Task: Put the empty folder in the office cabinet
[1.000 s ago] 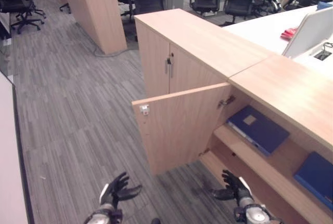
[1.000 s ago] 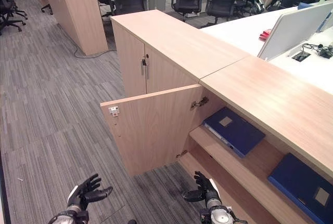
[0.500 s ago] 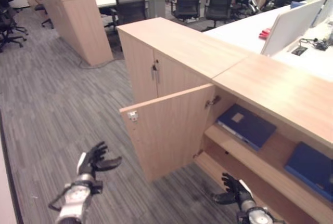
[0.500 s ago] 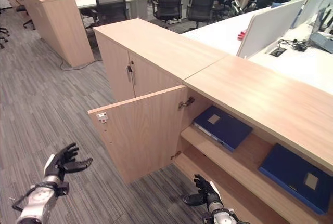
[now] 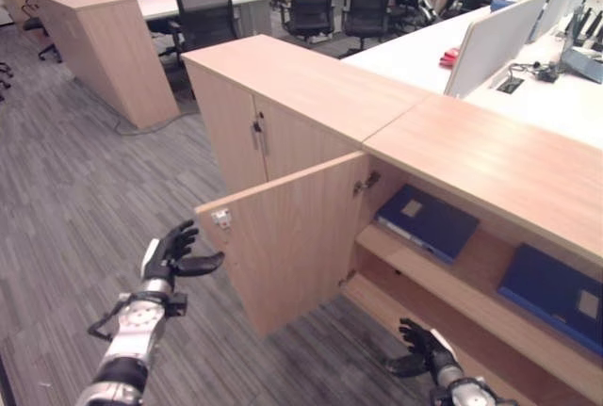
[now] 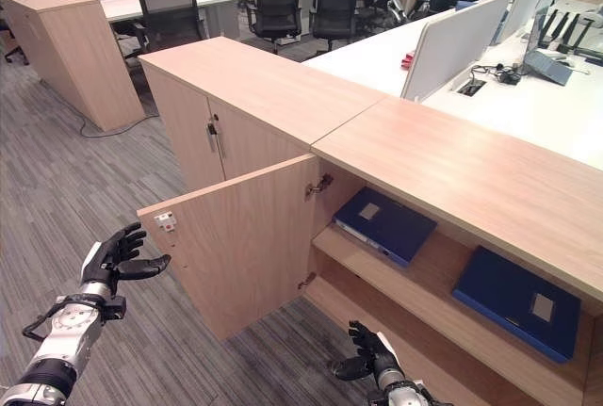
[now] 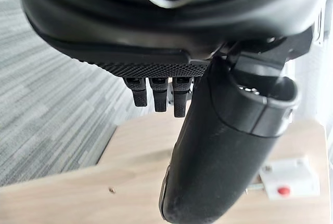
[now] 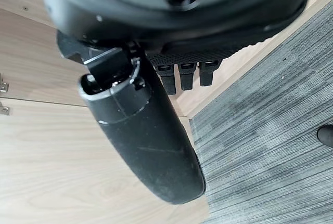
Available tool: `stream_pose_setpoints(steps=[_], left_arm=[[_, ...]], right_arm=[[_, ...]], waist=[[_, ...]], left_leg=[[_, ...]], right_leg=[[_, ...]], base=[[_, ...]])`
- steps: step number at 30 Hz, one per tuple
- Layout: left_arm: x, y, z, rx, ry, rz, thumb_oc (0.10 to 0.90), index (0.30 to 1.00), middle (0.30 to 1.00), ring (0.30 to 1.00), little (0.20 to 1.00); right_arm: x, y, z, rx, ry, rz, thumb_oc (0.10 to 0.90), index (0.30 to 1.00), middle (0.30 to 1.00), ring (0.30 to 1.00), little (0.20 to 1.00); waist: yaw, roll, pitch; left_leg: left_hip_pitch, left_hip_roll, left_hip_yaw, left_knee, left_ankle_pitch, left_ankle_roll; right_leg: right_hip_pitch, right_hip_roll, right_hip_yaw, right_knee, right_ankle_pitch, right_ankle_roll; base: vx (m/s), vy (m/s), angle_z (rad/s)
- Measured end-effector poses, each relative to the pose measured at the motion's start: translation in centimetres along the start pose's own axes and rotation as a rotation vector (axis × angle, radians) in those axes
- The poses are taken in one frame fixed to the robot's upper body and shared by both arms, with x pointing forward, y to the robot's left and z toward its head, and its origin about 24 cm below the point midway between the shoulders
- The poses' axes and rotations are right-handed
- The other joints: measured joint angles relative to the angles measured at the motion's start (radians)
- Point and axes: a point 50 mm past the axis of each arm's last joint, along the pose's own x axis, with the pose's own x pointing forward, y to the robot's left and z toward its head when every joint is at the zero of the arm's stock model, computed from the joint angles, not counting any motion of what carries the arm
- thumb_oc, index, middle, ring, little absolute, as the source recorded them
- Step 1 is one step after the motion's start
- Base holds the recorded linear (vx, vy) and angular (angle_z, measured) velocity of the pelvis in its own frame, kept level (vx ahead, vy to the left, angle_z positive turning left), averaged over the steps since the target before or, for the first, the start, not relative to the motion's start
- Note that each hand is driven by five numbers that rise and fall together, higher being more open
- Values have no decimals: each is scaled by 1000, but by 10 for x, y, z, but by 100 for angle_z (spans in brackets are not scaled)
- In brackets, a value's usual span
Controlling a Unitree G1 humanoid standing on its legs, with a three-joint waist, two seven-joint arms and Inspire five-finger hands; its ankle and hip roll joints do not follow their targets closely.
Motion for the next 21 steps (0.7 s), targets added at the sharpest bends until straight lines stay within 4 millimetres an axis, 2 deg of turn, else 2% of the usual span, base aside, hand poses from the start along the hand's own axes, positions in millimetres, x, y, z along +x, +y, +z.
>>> stream_pose_setpoints(steps=[6,12,17,18,21], left_arm=[[5,-17,10,24,-30,-81,800,900,900,900,900],[3,-33,17,-81,-67,-109,800,900,900,900,900],[-19,-46,8,-99,-88,-178,800,900,900,900,900],[-28,-53,6,-102,-99,-223,800,900,900,900,900],[-35,-60,1,-97,-91,-293,800,900,900,900,900]], right_arm=[[0,1,-1,-15,7,2,800,900,900,900,900],[0,1,-1,-18,12,0,800,900,900,900,900],[0,1,-4,-16,33,-5,800,900,900,900,900],[0,1,-4,-30,33,-7,800,900,900,900,900],[5,-1,7,-43,3,-13,800,900,900,900,900]], waist=[[-3,-8,-5],[7,-8,-4],[18,-9,-4],[29,-9,-1],[47,-7,3]], left_leg=[[-1,-1,4,0,-2,0],[-4,-6,14,0,-3,2],[-6,-15,20,0,-5,6],[-17,-22,27,1,-1,11],[-52,-23,60,0,3,15]], right_leg=[[-6,0,8,0,1,1],[-11,-6,12,7,6,8],[-17,-15,16,7,7,12],[-34,-15,18,14,19,20],[-103,-18,18,50,38,32]], base=[[1,5,-3],[-13,18,-1],[-35,27,-2],[-175,0,-9],[-168,-12,-29]])
